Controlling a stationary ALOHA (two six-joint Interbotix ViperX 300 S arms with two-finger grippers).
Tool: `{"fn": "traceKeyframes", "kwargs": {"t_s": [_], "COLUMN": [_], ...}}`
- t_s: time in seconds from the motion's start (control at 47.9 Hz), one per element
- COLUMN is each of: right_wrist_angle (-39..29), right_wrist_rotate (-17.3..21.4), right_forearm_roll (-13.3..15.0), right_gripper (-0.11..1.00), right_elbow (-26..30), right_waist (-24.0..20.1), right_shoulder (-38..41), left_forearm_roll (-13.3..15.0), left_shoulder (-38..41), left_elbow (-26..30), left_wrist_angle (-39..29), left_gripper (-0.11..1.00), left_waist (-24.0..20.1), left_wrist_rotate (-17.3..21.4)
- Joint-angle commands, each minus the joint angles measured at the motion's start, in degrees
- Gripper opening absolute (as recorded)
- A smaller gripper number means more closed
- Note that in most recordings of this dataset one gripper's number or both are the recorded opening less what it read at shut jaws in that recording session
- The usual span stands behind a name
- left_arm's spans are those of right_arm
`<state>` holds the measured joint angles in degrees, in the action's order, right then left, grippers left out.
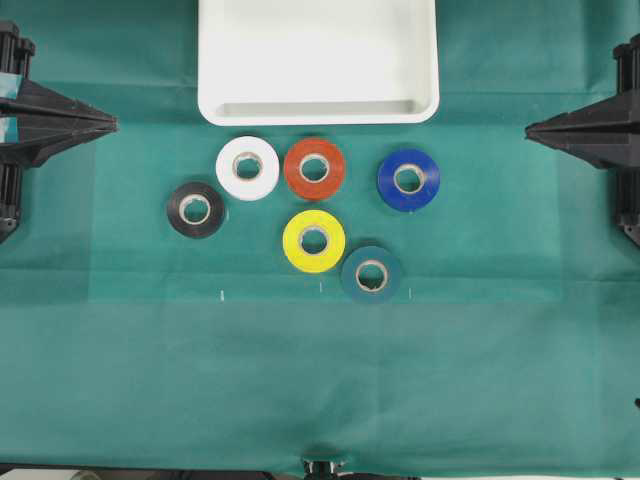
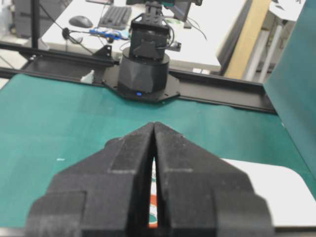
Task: Pick up the tape from a random location and place it into the white case.
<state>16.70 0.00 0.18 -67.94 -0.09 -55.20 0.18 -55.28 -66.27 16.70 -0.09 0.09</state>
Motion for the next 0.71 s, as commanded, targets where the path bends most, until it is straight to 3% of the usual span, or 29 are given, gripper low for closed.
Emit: {"fn": "traceKeyframes", "kwargs": {"t_s": [0.0, 0.688], "right_wrist_angle": [0.3, -2.1], "right_wrist_rotate": [0.0, 0.0], "right_forearm_roll": [-0.4, -0.3], "right_gripper": [0.00, 0.00], "right_elbow": [1.8, 3.0], "right_waist": [0.4, 0.6], "right_shoulder": [0.5, 1.8], "left_forearm_roll": [0.1, 0.3], "left_shoulder": [0.4, -0.2], "left_elbow": [0.3, 0.4], "left_wrist_angle": [-1.3, -1.9], "left_gripper": [0.02, 0.02], "left_waist": [0.4, 0.3], "left_wrist_rotate": [-0.2, -0.2]}}
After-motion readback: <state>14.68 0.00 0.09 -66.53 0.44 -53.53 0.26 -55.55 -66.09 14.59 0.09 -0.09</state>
